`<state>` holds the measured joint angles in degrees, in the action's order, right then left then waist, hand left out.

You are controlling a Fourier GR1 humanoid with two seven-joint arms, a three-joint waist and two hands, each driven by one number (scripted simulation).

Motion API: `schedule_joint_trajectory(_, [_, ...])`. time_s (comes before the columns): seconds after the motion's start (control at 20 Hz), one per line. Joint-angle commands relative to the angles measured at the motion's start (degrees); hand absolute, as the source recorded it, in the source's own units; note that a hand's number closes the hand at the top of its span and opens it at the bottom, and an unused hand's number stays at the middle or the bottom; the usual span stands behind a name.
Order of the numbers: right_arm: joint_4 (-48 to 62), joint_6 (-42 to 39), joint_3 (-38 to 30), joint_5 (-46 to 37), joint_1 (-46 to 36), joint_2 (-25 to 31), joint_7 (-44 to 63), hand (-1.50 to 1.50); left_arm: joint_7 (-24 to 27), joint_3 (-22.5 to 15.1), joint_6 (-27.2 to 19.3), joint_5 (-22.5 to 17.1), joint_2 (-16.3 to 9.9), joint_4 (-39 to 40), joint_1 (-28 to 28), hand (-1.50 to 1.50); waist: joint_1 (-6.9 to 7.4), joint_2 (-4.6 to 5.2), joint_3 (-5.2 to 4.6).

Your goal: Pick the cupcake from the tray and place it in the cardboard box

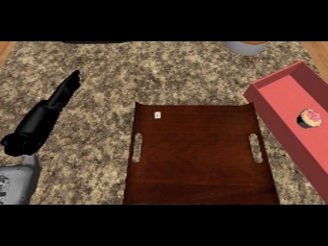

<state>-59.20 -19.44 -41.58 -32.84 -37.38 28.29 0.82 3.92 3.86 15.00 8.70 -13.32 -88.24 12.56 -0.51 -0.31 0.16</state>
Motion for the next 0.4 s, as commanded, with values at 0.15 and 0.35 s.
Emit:
schedule_joint_trajectory(0.15, [3.2, 5.6, -15.2, 13.2, -1.2, 0.2, 1.4, -1.50, 0.1, -0.6, -0.8, 0.2, 1.3, -1.2, -0.7, 0.00, 0.11, 0.21, -0.09])
schedule_joint_trajectory(0.35, [8.0, 6.2, -17.3, 16.4, 2.1, 4.1, -3.6, -1.50, -2.1, -1.7, -1.4, 1.3, 2.2, -2.2, 0.4, 0.00, 0.52, 0.34, -0.10])
